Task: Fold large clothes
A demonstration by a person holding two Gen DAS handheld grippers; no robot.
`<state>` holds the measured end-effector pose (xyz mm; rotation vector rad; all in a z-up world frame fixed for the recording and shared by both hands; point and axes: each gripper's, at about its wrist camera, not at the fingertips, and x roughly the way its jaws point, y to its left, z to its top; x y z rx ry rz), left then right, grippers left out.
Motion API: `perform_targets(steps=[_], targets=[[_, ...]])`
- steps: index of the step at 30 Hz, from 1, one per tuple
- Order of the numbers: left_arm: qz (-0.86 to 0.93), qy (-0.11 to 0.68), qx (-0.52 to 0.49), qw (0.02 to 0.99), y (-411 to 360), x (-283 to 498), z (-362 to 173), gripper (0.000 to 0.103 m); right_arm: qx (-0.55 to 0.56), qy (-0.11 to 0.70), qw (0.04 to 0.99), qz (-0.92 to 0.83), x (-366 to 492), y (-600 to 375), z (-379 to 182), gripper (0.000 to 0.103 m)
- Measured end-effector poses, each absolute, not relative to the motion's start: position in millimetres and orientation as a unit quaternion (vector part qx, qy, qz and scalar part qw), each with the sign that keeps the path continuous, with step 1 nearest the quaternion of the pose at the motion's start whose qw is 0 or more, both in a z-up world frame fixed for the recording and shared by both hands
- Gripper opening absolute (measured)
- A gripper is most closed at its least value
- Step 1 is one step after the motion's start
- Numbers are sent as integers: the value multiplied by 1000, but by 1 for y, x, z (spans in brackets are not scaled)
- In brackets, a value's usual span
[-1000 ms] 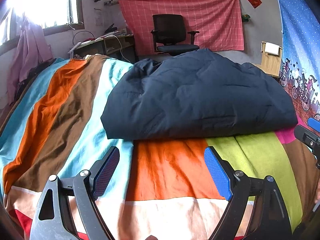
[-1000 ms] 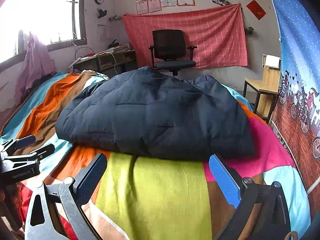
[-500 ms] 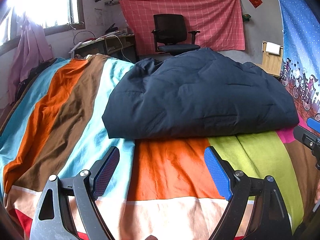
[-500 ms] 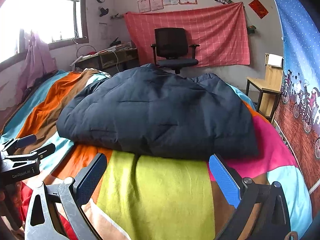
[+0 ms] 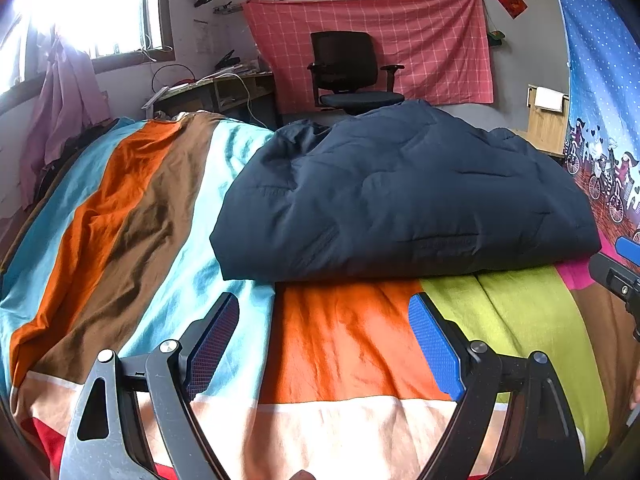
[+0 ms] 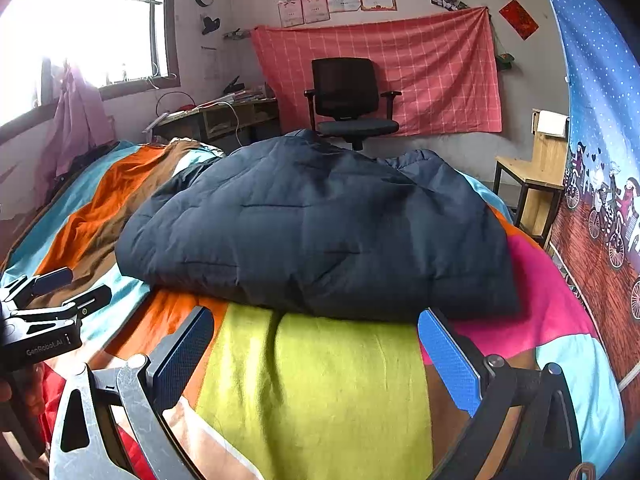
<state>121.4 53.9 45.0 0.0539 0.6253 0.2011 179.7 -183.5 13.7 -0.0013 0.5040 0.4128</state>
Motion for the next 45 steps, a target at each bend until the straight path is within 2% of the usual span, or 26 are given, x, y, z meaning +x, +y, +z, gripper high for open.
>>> perform_targets(steps=[45], targets=[[91, 301, 26, 949, 46, 119, 44, 83, 1, 250, 946, 206, 181, -180, 16, 103]])
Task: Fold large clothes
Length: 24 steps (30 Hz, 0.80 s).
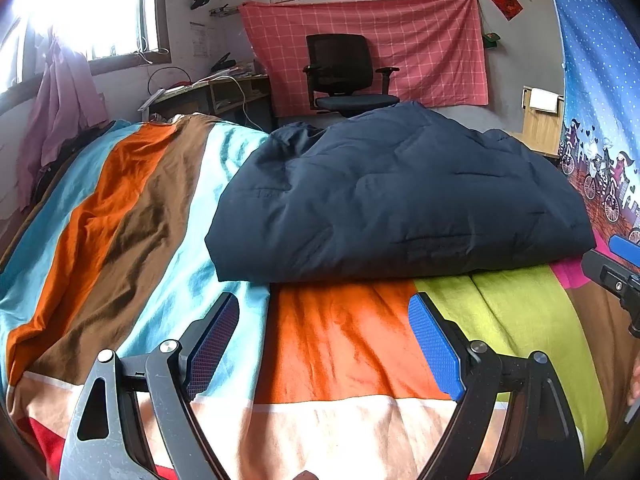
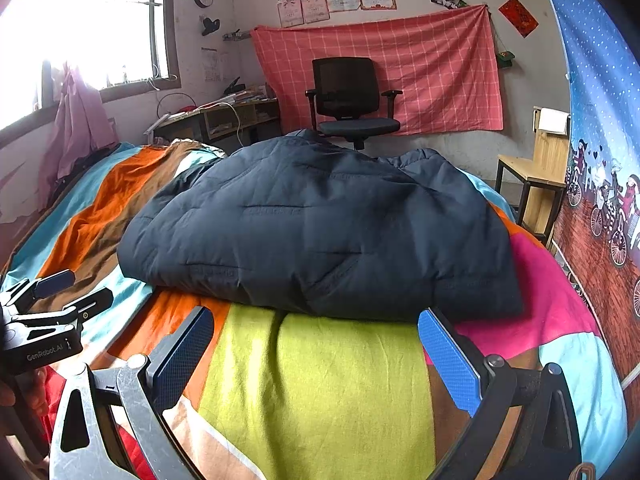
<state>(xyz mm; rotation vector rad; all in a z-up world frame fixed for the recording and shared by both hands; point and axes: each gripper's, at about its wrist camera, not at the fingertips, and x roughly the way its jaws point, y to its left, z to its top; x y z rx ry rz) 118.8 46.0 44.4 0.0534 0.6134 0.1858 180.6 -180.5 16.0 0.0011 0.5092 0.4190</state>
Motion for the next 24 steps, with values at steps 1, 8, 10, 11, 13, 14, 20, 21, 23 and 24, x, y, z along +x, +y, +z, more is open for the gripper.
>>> perform_targets(steps=[1, 8, 10, 11, 13, 14, 20, 21, 23, 24], targets=[[91, 301, 27, 949, 46, 119, 44, 83, 0, 249, 946, 206, 180, -180, 17, 103], [91, 300, 28, 949, 46, 119, 45, 83, 2, 249, 947, 204, 181, -179, 17, 103], [91, 300, 27, 949, 47, 118, 45, 83, 2, 249, 947, 204, 181, -179, 18, 103], [91, 300, 27, 949, 47, 118, 45, 83, 2, 249, 947, 205, 181, -180, 17, 103], [91, 299, 28, 949, 47, 118, 45, 83, 1, 249, 947, 204, 180, -180, 17, 103], [92, 299, 28, 949, 46, 118, 45, 83, 2, 249, 947, 204, 180, -180, 17, 103], [91, 300, 28, 949, 47, 118, 45, 83, 2, 249, 947, 205, 181, -180, 17, 103], [91, 300, 28, 949, 47, 118, 46, 83, 2, 249, 947, 205, 181, -179, 17, 103], [91, 299, 28, 949, 47, 118, 46, 83, 2, 249, 947, 204, 181, -179, 17, 103], [91, 299, 27, 950, 47, 118, 45, 83, 3, 249, 947, 204, 181, -179, 17, 103]])
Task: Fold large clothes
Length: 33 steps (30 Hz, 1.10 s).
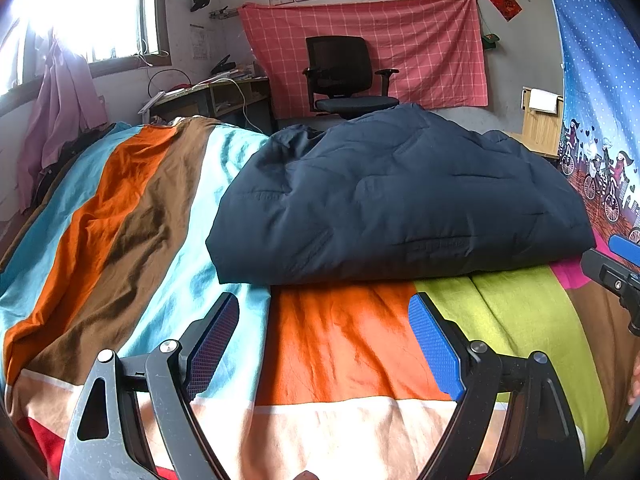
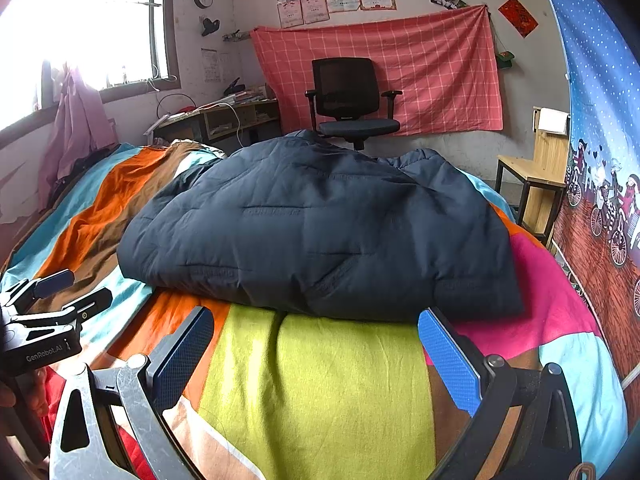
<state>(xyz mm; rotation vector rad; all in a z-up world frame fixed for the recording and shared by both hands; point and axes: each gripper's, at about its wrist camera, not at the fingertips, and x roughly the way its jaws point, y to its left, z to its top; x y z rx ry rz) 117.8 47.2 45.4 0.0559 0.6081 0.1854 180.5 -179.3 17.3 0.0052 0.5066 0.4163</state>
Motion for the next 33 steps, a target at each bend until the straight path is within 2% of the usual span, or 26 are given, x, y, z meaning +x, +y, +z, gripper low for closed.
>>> perform_targets(steps=[33], targets=[[90, 296, 29, 950, 48, 118, 49, 83, 3, 250, 946, 204, 181, -180, 17, 103]])
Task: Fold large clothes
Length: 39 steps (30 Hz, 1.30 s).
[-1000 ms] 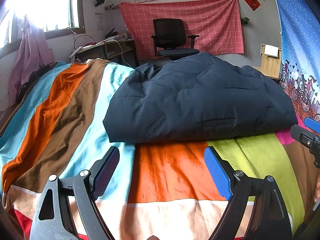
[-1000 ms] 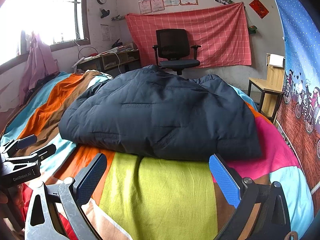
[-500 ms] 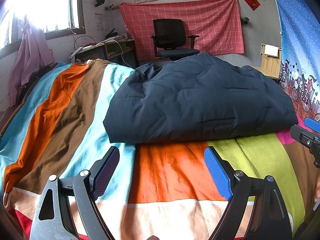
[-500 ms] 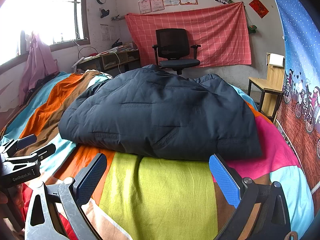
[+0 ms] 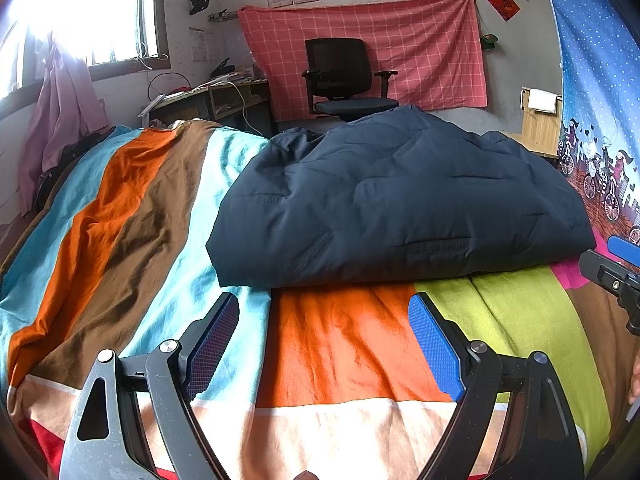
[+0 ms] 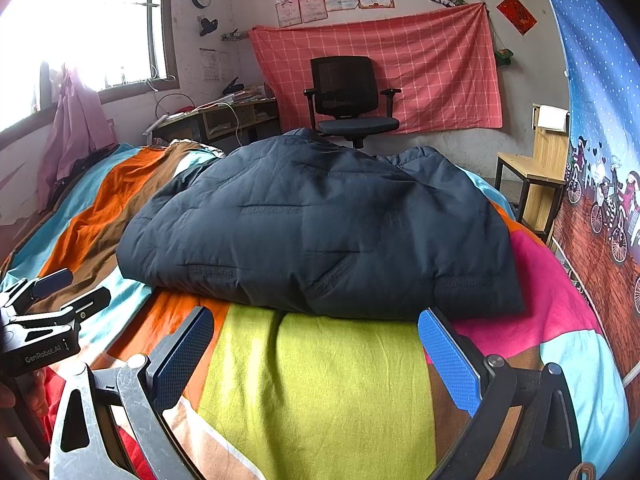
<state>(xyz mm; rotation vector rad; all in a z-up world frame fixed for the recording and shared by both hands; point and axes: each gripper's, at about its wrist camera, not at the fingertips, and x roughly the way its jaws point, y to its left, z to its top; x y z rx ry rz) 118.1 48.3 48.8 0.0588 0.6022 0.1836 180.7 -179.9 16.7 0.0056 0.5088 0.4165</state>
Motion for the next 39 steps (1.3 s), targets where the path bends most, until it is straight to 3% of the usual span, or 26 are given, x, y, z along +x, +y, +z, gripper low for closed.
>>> perform_targets(steps=[39], targets=[[86, 294, 33, 951, 50, 118, 47, 83, 4, 250, 947, 203, 181, -179, 17, 103]])
